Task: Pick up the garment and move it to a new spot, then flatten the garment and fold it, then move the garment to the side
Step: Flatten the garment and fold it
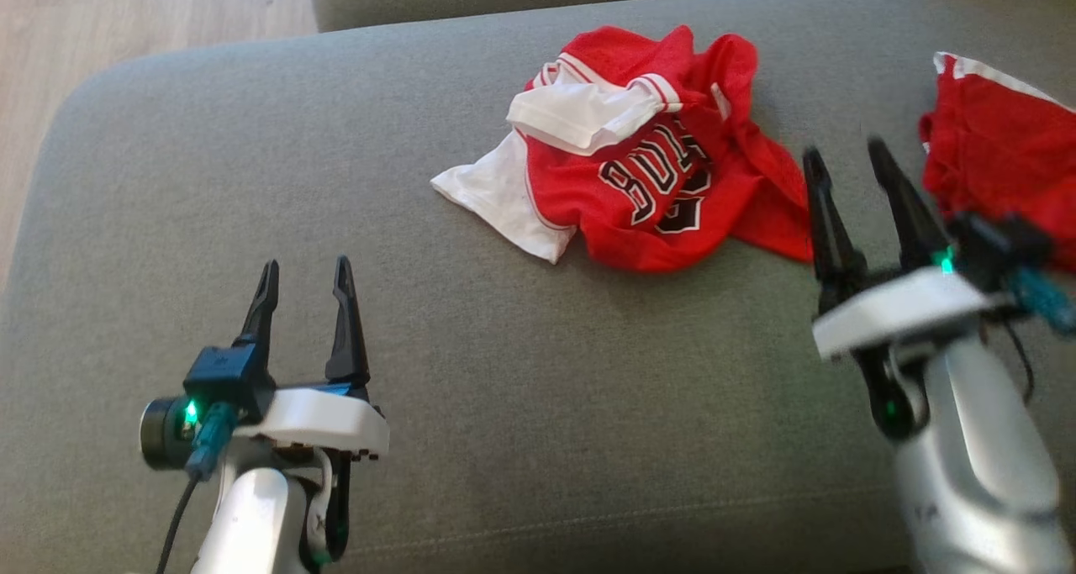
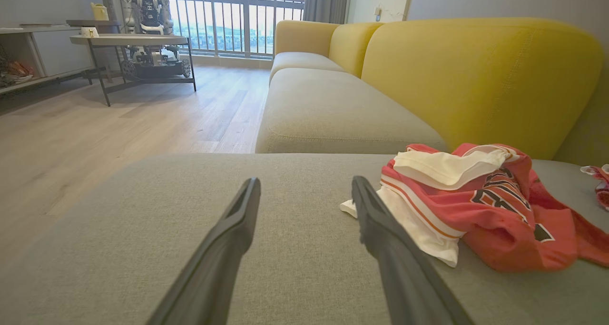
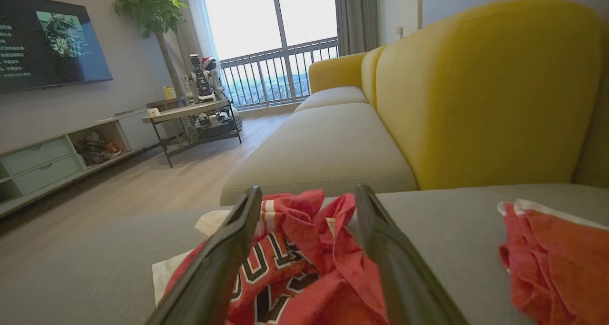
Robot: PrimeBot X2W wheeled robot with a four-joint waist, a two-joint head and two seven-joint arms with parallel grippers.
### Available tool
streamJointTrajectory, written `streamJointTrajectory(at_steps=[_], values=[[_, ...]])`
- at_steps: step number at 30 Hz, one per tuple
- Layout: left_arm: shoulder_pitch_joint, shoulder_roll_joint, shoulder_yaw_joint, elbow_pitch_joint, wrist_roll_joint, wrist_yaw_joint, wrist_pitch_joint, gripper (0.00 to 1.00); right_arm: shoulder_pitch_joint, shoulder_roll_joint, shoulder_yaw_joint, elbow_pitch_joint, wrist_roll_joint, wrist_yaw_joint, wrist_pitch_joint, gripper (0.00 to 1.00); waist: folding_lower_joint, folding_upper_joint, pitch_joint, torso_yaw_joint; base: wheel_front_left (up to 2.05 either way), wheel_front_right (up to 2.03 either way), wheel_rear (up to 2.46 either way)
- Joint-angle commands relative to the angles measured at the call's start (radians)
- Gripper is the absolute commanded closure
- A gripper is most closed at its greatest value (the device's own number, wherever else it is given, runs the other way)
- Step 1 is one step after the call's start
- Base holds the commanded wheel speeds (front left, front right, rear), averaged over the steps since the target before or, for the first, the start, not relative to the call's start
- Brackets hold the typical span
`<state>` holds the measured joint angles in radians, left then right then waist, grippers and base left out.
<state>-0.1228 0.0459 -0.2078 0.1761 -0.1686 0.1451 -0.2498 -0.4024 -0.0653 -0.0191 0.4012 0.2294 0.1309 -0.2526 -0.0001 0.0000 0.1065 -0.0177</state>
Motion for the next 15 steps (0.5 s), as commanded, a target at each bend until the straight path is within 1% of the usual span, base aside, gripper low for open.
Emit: streamJointTrajectory(at_steps=[1,4,7,13,15], values=[[-0.015,0.004,0.037,-0.036,0.006,0.001,-0.012,0.0,-0.022,0.015,0.018,-0.053,0.012,0.0,-0.007,0.0,0.0001,0.0,-0.002,-0.004,0.0,0.0,0.0],[-0.011,0.004,0.037,-0.031,0.004,-0.003,-0.012,0.0,0.079,0.015,0.008,-0.121,0.025,0.0,0.001,0.0,0.0001,0.0,0.0,-0.013,0.0,0.0,0.0],[-0.009,0.004,0.038,-0.02,0.008,-0.009,-0.012,0.0,0.138,0.015,0.008,-0.157,0.04,0.0,0.005,0.0,0.0001,0.0,0.004,-0.022,0.0,0.0,0.0],[-0.022,0.004,0.054,0.011,0.024,-0.021,-0.012,0.0,0.161,0.015,0.042,-0.197,0.041,0.0,0.009,0.0,0.0001,0.0,0.028,-0.064,0.0,0.0,0.0],[-0.038,0.004,0.06,0.044,0.002,-0.022,-0.012,0.0,0.156,0.015,0.048,-0.209,0.04,0.0,0.012,0.0,0.0001,0.0,0.044,-0.082,0.0,0.0,0.0]])
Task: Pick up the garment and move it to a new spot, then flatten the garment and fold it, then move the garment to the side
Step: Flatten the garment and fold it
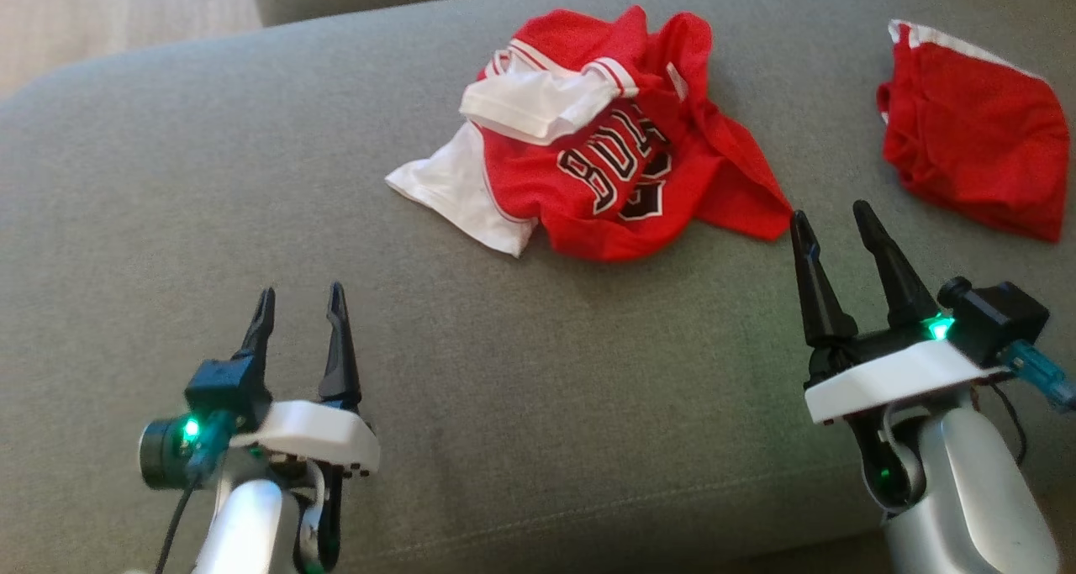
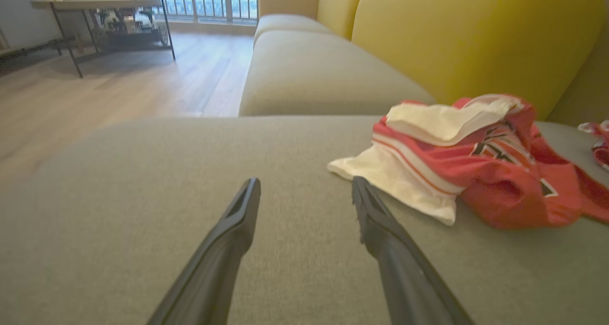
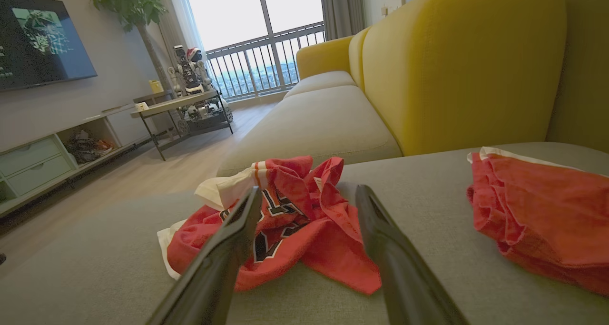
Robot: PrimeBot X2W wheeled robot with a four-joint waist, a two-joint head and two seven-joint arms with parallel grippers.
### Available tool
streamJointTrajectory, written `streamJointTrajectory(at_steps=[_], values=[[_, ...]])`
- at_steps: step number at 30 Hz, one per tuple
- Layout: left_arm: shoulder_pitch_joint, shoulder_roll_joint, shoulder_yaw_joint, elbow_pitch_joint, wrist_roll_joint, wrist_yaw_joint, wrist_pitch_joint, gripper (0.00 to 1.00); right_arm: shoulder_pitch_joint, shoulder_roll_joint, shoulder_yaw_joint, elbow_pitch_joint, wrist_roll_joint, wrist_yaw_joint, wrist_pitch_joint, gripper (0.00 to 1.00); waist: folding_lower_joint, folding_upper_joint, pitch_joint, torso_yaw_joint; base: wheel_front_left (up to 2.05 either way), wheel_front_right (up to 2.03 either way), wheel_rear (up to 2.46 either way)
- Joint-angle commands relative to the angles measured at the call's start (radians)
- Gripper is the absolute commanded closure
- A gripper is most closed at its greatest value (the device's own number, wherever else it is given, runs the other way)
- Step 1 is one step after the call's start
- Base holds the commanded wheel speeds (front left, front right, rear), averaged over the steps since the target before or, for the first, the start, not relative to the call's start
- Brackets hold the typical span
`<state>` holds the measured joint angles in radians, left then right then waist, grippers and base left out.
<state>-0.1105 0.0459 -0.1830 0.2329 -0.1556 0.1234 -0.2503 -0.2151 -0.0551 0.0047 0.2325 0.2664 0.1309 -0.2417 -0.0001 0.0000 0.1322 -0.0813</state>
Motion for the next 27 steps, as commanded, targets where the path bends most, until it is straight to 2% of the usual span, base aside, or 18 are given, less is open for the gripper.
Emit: streamJointTrajectory(at_steps=[1,12,17,27], values=[[-0.066,0.004,0.033,0.018,-0.014,-0.006,-0.011,0.0,-0.034,0.005,0.027,-0.046,0.002,0.0,0.001,0.0,0.0001,0.0,0.029,-0.027,0.0,0.0,0.0],[-0.429,0.051,-0.025,0.415,0.095,-0.026,-0.003,0.0,-0.053,0.005,0.071,-0.087,0.006,0.0,0.0,0.0,0.0001,0.0,0.134,-0.129,0.0,0.0,0.0],[-0.569,0.078,-0.044,0.594,0.123,-0.028,0.04,0.0,-0.066,0.005,0.086,-0.101,0.023,0.0,-0.004,0.0,0.0001,0.0,0.174,-0.166,0.0,0.0,0.0],[-0.715,0.111,-0.087,0.799,0.159,-0.045,0.038,0.0,-0.082,0.005,0.092,-0.094,0.032,0.0,-0.013,0.0,0.0001,0.0,0.214,-0.192,0.0,0.0,0.0]])
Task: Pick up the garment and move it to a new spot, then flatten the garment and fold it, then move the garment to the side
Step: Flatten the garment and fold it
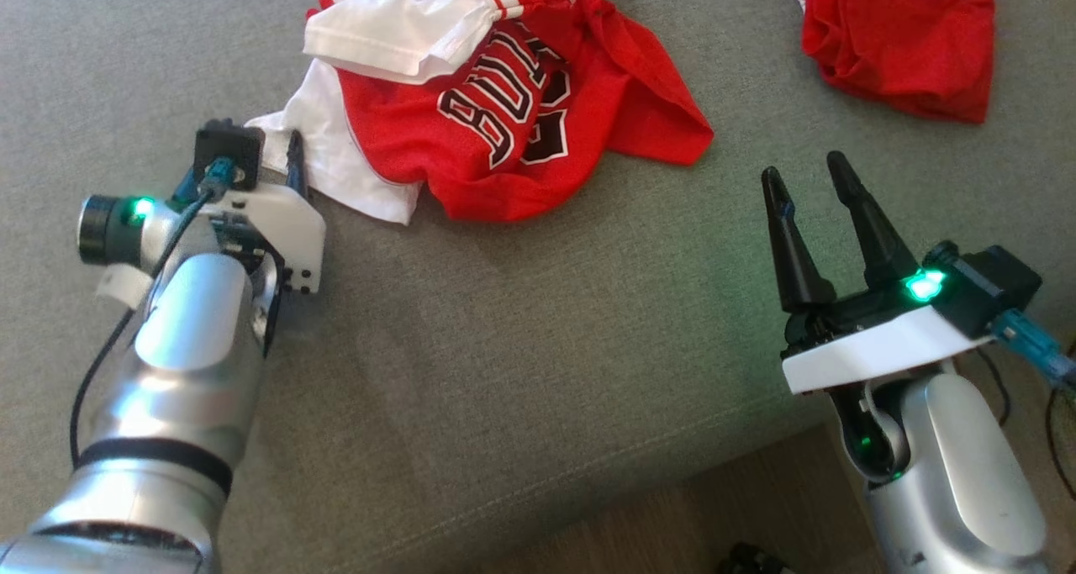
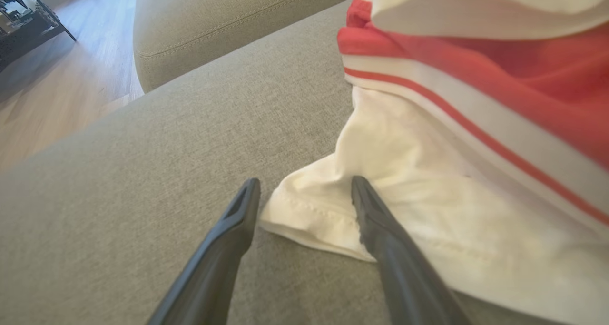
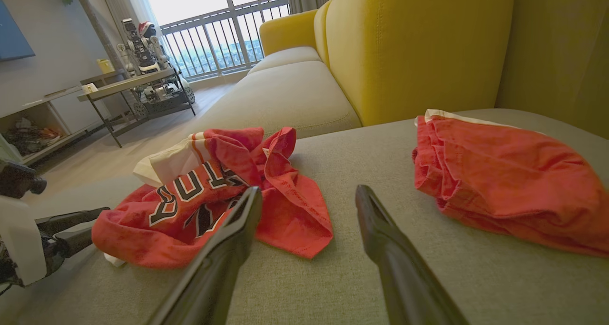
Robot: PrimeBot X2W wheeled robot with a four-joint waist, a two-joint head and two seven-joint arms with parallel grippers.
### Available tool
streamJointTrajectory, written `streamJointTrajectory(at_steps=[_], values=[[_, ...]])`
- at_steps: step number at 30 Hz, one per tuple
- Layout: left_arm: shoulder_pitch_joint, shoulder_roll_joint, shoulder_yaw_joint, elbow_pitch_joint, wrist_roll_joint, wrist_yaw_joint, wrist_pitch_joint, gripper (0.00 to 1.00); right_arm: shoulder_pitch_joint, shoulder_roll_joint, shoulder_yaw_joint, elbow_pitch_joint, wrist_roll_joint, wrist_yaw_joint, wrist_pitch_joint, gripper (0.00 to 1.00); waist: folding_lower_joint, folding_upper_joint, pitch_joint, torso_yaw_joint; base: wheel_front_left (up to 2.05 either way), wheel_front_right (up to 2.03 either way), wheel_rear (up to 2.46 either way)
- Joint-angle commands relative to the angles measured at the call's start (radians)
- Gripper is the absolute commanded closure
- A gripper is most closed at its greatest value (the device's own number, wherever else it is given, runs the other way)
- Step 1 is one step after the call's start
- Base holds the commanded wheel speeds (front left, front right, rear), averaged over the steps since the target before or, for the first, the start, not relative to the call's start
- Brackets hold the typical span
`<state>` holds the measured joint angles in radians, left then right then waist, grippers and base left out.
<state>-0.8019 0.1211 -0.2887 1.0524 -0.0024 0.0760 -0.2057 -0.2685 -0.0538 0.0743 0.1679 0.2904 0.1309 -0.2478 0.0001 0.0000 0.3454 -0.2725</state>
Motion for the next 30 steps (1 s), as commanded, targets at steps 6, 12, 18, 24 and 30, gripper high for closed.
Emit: streamJointTrajectory(at_steps=[6,12,18,24,30], values=[[-0.057,0.028,-0.005,0.075,0.0,-0.05,-0.003,1.0,-0.029,0.004,0.01,-0.019,0.004,0.0,-0.011,0.0,-0.0001,0.0,-0.006,0.006,0.0,0.0,0.0],[-0.058,0.035,0.032,0.042,-0.038,0.005,-0.051,1.0,-0.02,0.004,-0.019,-0.006,-0.004,0.0,-0.012,0.0,-0.0001,0.0,-0.043,0.061,0.0,0.0,0.0],[0.031,0.085,0.105,-0.159,-0.088,0.069,-0.056,1.0,-0.009,0.004,-0.036,0.017,-0.017,0.0,-0.012,0.0,-0.0001,0.0,-0.099,0.158,0.0,0.0,0.0],[0.164,0.124,0.147,-0.258,-0.112,0.1,-0.056,1.0,0.004,0.004,-0.046,0.044,-0.022,0.0,0.002,0.0,-0.0001,0.0,-0.138,0.233,0.0,0.0,0.0],[0.302,0.117,0.173,-0.321,-0.138,0.121,-0.056,1.0,0.015,0.004,-0.051,0.067,-0.026,0.0,0.019,0.0,-0.0001,0.0,-0.16,0.283,0.0,0.0,0.0]])
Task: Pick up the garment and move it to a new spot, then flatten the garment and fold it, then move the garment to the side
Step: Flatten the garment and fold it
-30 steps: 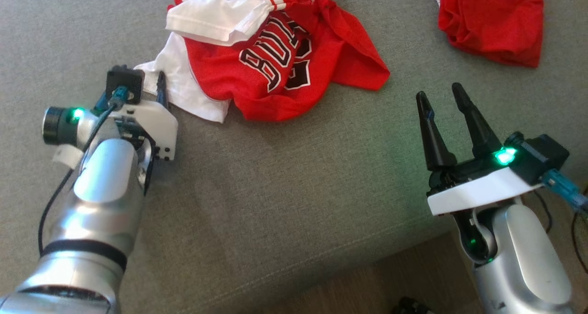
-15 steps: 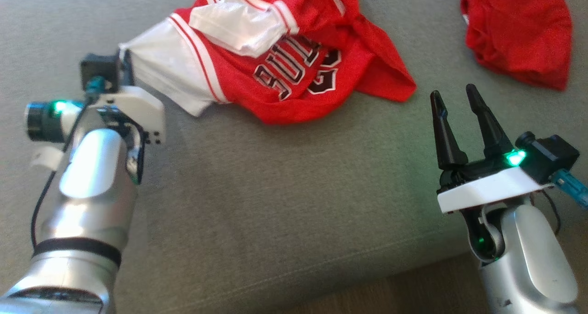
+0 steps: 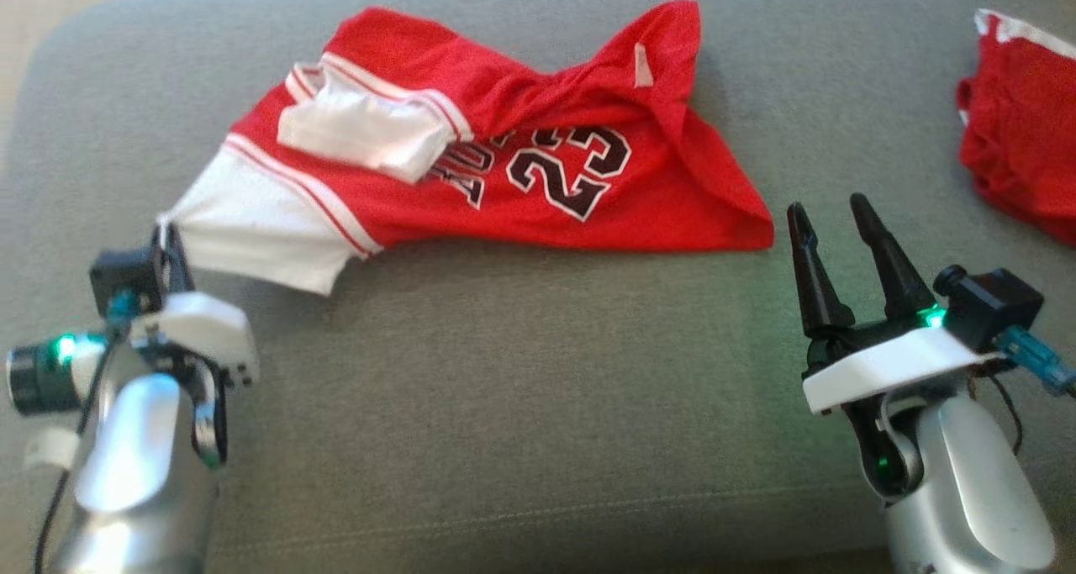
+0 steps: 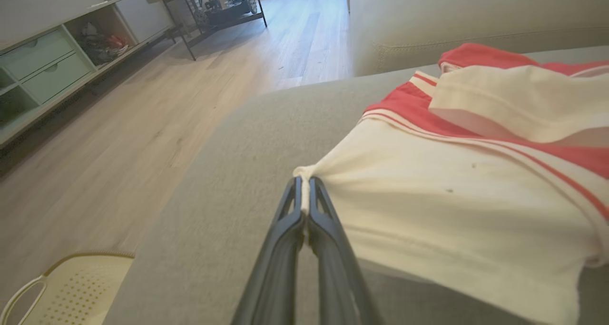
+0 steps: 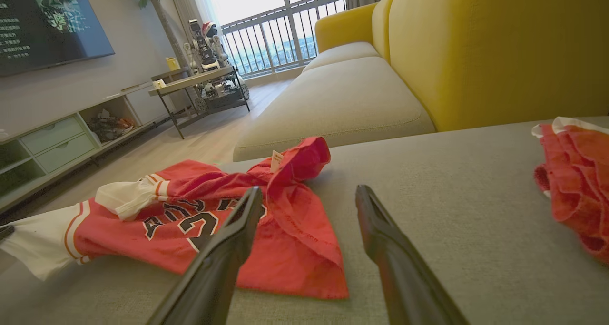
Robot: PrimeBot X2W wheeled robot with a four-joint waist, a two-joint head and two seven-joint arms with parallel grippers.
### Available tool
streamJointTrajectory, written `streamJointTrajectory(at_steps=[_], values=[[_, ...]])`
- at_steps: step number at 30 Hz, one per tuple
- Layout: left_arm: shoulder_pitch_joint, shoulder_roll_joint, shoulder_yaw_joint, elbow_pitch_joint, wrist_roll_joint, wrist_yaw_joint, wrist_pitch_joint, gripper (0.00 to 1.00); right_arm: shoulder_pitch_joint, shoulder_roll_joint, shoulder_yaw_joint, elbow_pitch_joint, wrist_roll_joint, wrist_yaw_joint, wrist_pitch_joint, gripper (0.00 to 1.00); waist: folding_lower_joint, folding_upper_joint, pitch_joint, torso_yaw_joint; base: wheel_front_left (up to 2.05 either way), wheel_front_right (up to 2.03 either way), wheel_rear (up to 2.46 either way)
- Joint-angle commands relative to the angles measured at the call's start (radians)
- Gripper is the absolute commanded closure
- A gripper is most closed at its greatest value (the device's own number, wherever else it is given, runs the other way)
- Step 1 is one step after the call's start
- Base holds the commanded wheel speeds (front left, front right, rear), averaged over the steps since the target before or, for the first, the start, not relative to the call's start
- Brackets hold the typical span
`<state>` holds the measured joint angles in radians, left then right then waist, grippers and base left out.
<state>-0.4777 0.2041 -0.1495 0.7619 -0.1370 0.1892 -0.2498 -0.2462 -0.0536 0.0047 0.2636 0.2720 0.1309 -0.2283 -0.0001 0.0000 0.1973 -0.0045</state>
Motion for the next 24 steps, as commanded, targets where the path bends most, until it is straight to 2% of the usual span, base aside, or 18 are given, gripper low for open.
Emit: streamJointTrajectory(at_steps=[1,3,4,5,6,13,16,20,24], values=[[-0.001,0.025,0.03,-0.037,-0.007,0.004,-0.012,1.0,-0.006,0.003,0.016,-0.024,-0.009,0.0,0.002,0.0,0.0001,0.0,-0.014,0.021,0.0,0.0,0.0],[0.033,0.009,0.021,-0.048,-0.01,-0.001,-0.012,1.0,-0.003,0.003,0.008,-0.011,-0.013,0.0,0.011,0.0,0.0001,0.0,-0.02,0.031,0.0,0.0,0.0],[0.047,0.0,0.02,-0.054,-0.012,-0.001,-0.012,0.7,-0.003,0.003,0.004,-0.005,-0.013,0.0,0.015,0.0,0.0001,0.0,-0.022,0.034,0.0,0.0,0.0],[0.058,-0.008,0.017,-0.063,-0.015,-0.003,-0.012,0.33,-0.002,0.003,0.001,0.002,-0.012,0.0,0.019,0.0,0.0001,0.0,-0.025,0.038,0.0,0.0,0.0],[0.069,-0.016,0.016,-0.071,-0.016,-0.003,-0.012,0.0,-0.001,0.003,-0.004,0.009,-0.01,0.0,0.023,0.0,0.0001,0.0,-0.028,0.043,0.0,0.0,0.0],[0.122,-0.057,0.028,-0.202,-0.021,0.013,-0.012,0.0,0.002,0.003,-0.047,0.049,-0.015,0.0,0.03,0.0,0.0001,0.0,-0.047,0.063,0.0,0.0,0.0],[0.165,-0.078,0.041,-0.312,-0.018,0.021,-0.012,0.0,0.006,0.003,-0.076,0.088,-0.012,0.0,0.05,0.0,0.0001,0.0,-0.051,0.077,0.0,0.0,0.0],[0.224,-0.102,0.038,-0.4,-0.009,0.016,-0.012,0.0,0.001,0.003,-0.093,0.152,0.044,0.0,0.066,0.0,0.0001,0.0,-0.051,0.097,0.0,0.0,0.0],[0.256,-0.111,0.034,-0.419,-0.002,0.0,-0.012,0.0,-0.024,0.003,-0.104,0.23,0.106,0.0,0.07,0.0,0.0001,0.0,-0.047,0.115,0.0,0.0,0.0]])
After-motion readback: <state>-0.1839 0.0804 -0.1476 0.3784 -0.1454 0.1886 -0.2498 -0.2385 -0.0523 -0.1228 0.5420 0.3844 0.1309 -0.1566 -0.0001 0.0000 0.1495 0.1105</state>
